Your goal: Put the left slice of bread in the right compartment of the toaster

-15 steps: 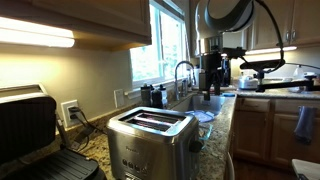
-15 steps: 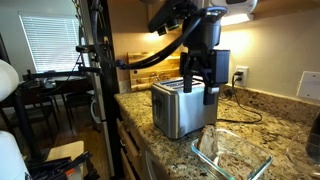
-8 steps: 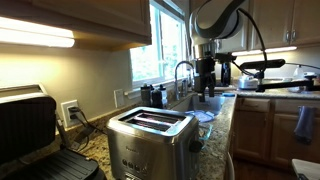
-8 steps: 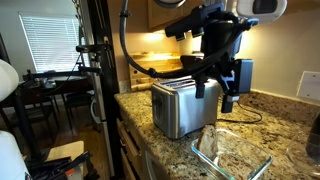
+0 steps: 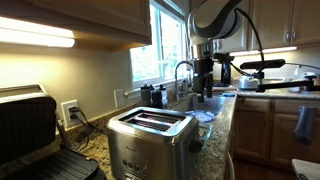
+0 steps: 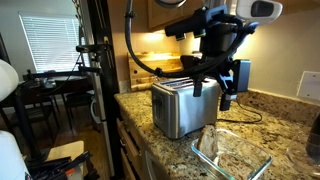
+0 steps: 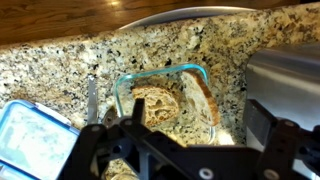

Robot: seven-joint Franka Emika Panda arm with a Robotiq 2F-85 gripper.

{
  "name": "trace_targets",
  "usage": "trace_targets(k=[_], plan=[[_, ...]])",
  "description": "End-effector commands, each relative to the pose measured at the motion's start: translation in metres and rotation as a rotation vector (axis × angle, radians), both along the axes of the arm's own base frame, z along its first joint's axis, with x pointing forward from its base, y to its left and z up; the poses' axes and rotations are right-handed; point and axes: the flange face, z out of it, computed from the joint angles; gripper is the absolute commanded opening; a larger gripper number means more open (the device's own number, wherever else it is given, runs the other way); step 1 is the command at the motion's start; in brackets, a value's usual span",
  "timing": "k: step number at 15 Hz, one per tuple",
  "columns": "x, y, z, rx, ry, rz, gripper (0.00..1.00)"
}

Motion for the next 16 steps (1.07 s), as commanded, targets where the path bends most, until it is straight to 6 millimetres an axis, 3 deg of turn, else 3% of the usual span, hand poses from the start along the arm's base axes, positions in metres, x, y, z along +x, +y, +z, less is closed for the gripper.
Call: trace_targets(k=[1,16], plan=[[-0.003,0.004,0.0,0.04,0.023,0.032,1.0],[0.01,0.018,-0.032,0.082,0.087,0.07,1.0]])
